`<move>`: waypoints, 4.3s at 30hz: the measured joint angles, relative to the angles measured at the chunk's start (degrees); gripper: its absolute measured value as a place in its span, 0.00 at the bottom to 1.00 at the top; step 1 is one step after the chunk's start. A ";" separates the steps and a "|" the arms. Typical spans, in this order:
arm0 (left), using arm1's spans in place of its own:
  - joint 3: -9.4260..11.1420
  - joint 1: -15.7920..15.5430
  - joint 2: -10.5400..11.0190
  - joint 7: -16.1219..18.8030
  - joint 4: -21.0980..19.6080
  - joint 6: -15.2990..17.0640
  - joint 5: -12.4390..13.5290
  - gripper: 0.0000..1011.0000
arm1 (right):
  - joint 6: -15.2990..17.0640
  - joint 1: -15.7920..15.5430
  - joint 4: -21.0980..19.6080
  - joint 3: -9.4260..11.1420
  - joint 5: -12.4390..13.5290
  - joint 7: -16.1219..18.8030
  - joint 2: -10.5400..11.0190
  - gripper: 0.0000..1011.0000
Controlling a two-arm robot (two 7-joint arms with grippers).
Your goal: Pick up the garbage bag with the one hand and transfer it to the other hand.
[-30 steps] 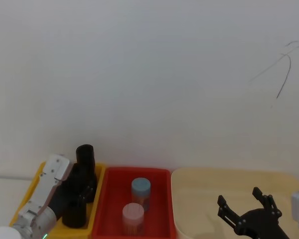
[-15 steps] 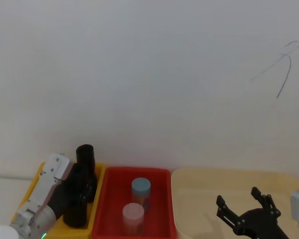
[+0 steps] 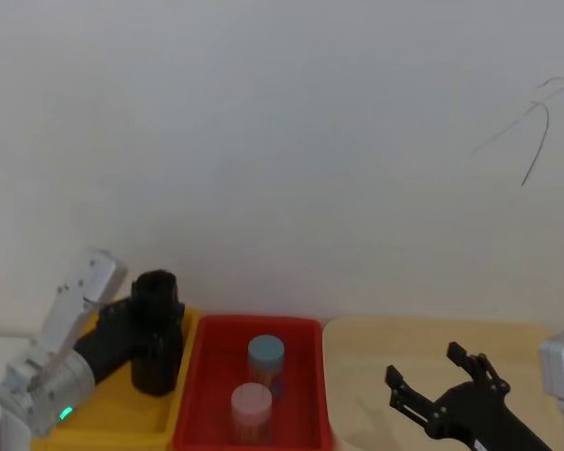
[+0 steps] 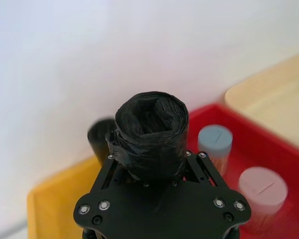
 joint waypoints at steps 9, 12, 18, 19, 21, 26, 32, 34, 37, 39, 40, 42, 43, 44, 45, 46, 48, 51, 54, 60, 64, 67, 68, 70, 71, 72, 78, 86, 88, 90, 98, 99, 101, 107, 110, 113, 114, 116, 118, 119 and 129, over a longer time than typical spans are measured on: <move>-1.32 -1.82 2.24 -5.20 -3.82 -0.62 -2.96 0.38 | 3.61 1.72 -2.68 -0.45 2.60 5.20 2.64 0.99; -1.64 -2.42 2.82 -7.28 -4.61 -0.76 -4.27 0.38 | 4.80 2.47 -3.57 -0.74 3.52 6.99 3.72 0.99; -1.83 -3.47 4.01 -11.55 -5.88 -0.82 -6.87 0.38 | 6.95 4.13 -5.04 -1.51 5.34 10.90 5.77 0.99; -1.83 -3.57 4.15 -12.06 -6.00 -0.82 -7.19 0.38 | 7.44 4.58 -5.29 -1.73 5.80 12.02 6.24 0.99; -1.68 -3.82 4.58 -13.73 -6.38 -0.79 -8.12 0.38 | 7.88 5.07 -5.52 -1.98 6.17 13.00 6.70 0.99; -1.03 -4.20 5.36 -16.85 -6.96 -0.43 -9.74 0.38 | 9.10 7.15 -6.11 -3.06 7.41 16.62 8.33 0.99; 0.32 -4.78 6.18 -21.24 -7.32 0.56 -11.70 0.38 | 9.68 9.14 -6.18 -4.28 8.27 19.70 9.53 0.99; 1.08 -5.09 6.39 -22.73 -7.34 0.96 -12.26 0.38 | 9.77 9.57 -6.18 -4.57 8.32 20.10 9.70 0.99; 2.01 -5.54 6.51 -24.78 -7.33 1.56 -12.98 0.38 | 9.87 10.26 -6.01 -4.95 8.33 20.37 9.79 0.99; 2.56 -5.80 6.55 -25.63 -7.28 1.82 -13.29 0.38 | 9.88 10.74 -5.66 -5.26 8.28 20.37 9.76 0.99; 3.05 -6.03 6.56 -26.46 -7.24 2.10 -13.57 0.38 | 9.87 10.89 -5.52 -5.36 8.26 20.35 9.72 0.99; 3.48 -6.24 6.56 -27.34 -7.23 2.40 -13.89 0.38 | 9.81 11.29 -5.03 -5.67 8.16 20.23 9.55 0.99; 3.87 -6.46 6.55 -28.01 -7.22 2.65 -14.16 0.38 | 9.67 11.53 -4.66 -5.86 8.04 20.04 9.43 0.99; 4.10 -6.60 6.54 -28.31 -7.22 2.78 -14.30 0.38 | 9.67 11.53 -4.66 -5.86 8.04 20.04 9.43 0.99; 4.26 -6.70 6.52 -28.60 -7.22 2.90 -14.43 0.38 | 9.52 11.77 -4.21 -6.07 7.90 19.89 9.28 0.99; 4.55 -6.91 6.49 -29.21 -7.22 3.18 -14.75 0.38 | 9.47 11.90 -4.01 -6.20 7.85 19.82 9.21 0.99; 4.87 -7.15 6.46 -29.69 -7.25 3.42 -15.00 0.38 | 9.32 12.05 -3.64 -6.36 7.76 19.67 9.12 0.99; 5.36 -7.55 6.42 -30.58 -7.36 3.93 -15.58 0.38 | 8.87 12.39 -2.69 -6.90 7.51 19.35 8.82 0.99; 5.77 -7.95 6.39 -31.32 -7.50 4.34 -16.14 0.38 | 8.46 12.52 -2.04 -7.22 7.39 19.12 8.66 0.99; 6.31 -8.63 6.44 -32.41 -7.75 4.80 -17.01 0.38 | 7.83 12.61 -0.96 -8.04 7.34 18.98 8.47 0.99; 6.55 -8.96 6.55 -32.90 -7.90 4.88 -17.38 0.38 | 7.58 12.63 -0.53 -8.52 7.35 18.97 8.44 0.99; 6.75 -9.13 6.65 -33.20 -8.01 4.88 -17.56 0.38 | 7.41 12.67 -0.31 -8.81 7.42 18.99 8.41 0.99; 6.83 -9.19 6.69 -33.25 -8.06 4.88 -17.60 0.38 | 7.32 12.71 -0.21 -9.00 7.47 19.03 8.36 0.99; 7.01 -9.27 6.76 -33.43 -8.15 4.86 -17.71 0.38 | 7.21 12.77 -0.05 -9.29 7.64 19.14 8.27 0.99; 7.08 -9.30 6.77 -33.49 -8.17 4.84 -17.74 0.38 | 7.21 12.77 -0.05 -9.29 7.64 19.14 8.27 0.99; 7.22 -9.35 6.79 -33.57 -8.21 4.80 -17.80 0.38 | 7.15 12.84 0.05 -9.53 7.77 19.27 8.16 0.99; 7.92 -9.40 6.82 -33.70 -8.31 4.62 -17.91 0.38 | 6.71 13.42 0.45 -10.68 8.24 19.71 7.42 0.99; 8.74 -9.43 6.66 -33.72 -8.20 4.39 -18.16 0.38 | 6.19 14.57 1.30 -12.17 8.57 20.05 6.21 0.99; 8.93 -9.43 6.60 -33.72 -8.11 4.39 -18.30 0.38 | 6.07 14.95 1.60 -12.69 8.64 20.18 5.80 0.99; 9.04 -9.43 6.58 -33.72 -8.01 4.39 -18.39 0.38 | 6.03 15.25 1.84 -13.03 8.66 20.22 5.53 0.99; 9.58 -9.43 6.49 -33.66 -7.46 4.34 -19.02 0.38 | 5.79 16.79 3.76 -14.85 8.74 20.36 3.95 0.99; 9.60 -9.43 6.48 -33.66 -7.43 4.34 -19.08 0.38 | 5.66 17.09 4.26 -15.18 8.76 20.37 3.62 0.99; 9.74 -9.44 6.43 -33.67 -7.31 4.33 -19.28 0.38 | 5.53 17.31 4.71 -15.47 8.79 20.38 3.34 0.99; 10.03 -9.47 6.42 -33.75 -7.12 4.27 -19.78 0.38 | 4.99 18.18 6.70 -16.57 8.90 20.45 2.26 0.99; 10.10 -9.51 6.43 -33.78 -7.06 4.22 -19.95 0.38 | 4.77 18.43 7.43 -16.89 8.97 20.46 2.00 0.99; 10.20 -9.56 6.56 -33.79 -6.99 4.10 -20.19 0.38 | 4.62 18.60 8.04 -17.05 9.09 20.42 1.90 0.99; 10.22 -9.56 6.59 -33.79 -6.97 4.07 -20.23 0.38 | 4.60 18.64 8.15 -17.07 9.12 20.41 1.90 0.99; 10.29 -9.58 6.67 -33.79 -6.93 4.01 -20.38 0.38 | 4.55 18.71 8.45 -17.10 9.22 20.33 1.90 0.99; 10.37 -9.60 6.75 -33.78 -6.90 3.98 -20.50 0.38 | 4.49 18.73 8.67 -17.11 9.35 20.25 1.92 0.99; 10.41 -9.60 6.77 -33.78 -6.89 3.98 -20.54 0.38 | 4.41 18.77 8.86 -17.12 9.48 20.17 1.92 0.99; 10.90 -9.62 6.81 -33.62 -7.07 4.00 -21.26 0.38 | 3.84 19.33 10.17 -17.27 10.41 19.95 1.66 0.99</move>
